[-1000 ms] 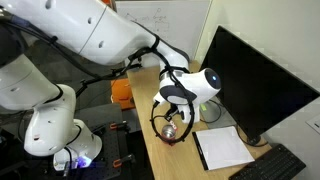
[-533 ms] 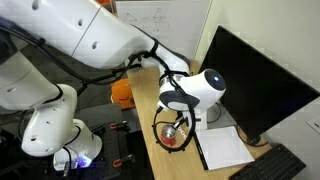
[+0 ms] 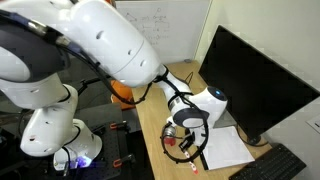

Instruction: Remove the marker from the mug and put it on the table

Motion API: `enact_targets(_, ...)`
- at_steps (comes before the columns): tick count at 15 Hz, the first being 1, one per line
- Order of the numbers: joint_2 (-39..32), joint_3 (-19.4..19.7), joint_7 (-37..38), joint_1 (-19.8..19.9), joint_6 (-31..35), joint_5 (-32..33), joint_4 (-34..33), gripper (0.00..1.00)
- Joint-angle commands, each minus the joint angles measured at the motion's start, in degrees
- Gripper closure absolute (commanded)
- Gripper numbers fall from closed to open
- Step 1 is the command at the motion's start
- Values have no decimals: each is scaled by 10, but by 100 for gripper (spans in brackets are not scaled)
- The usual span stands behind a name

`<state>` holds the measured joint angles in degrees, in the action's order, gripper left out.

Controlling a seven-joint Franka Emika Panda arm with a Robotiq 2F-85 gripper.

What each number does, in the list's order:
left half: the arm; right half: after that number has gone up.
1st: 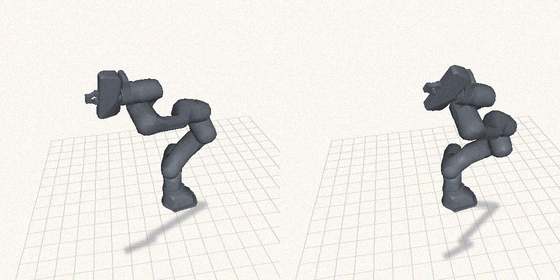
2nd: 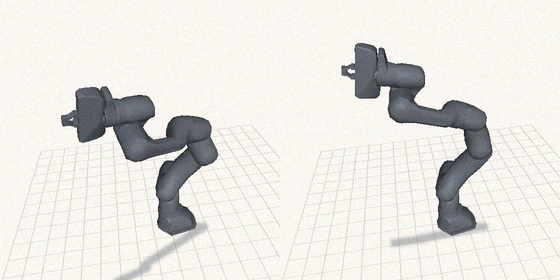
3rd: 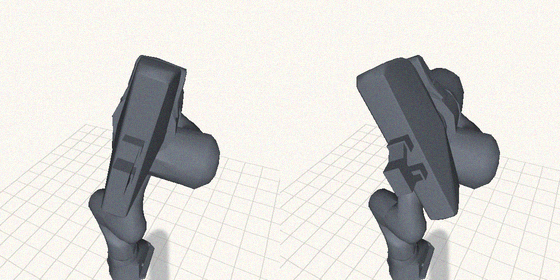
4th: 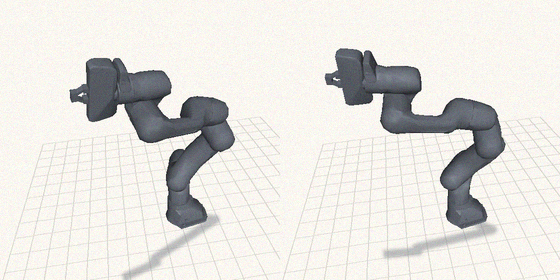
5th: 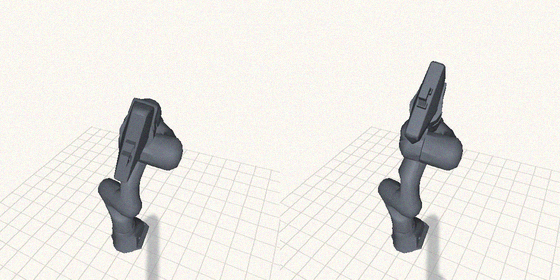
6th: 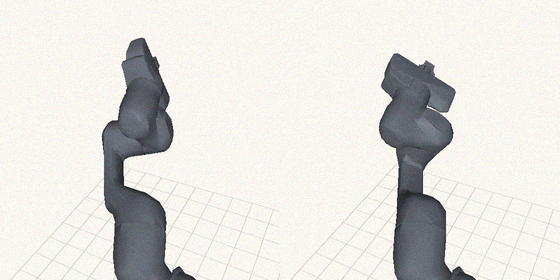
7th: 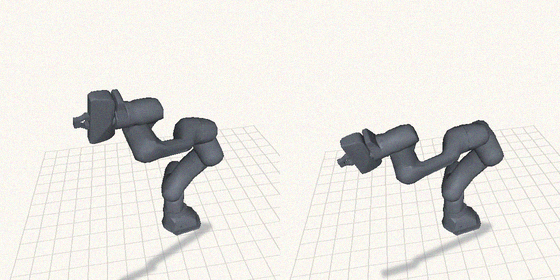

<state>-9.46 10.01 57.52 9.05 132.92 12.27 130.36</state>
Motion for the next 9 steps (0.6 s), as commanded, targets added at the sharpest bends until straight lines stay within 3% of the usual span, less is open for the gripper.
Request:
enact_targets(1,-63,26,55,-22,-16,41,-49,95)
enact_targets(9,-160,78,82,-36,-8,38,-120,95)
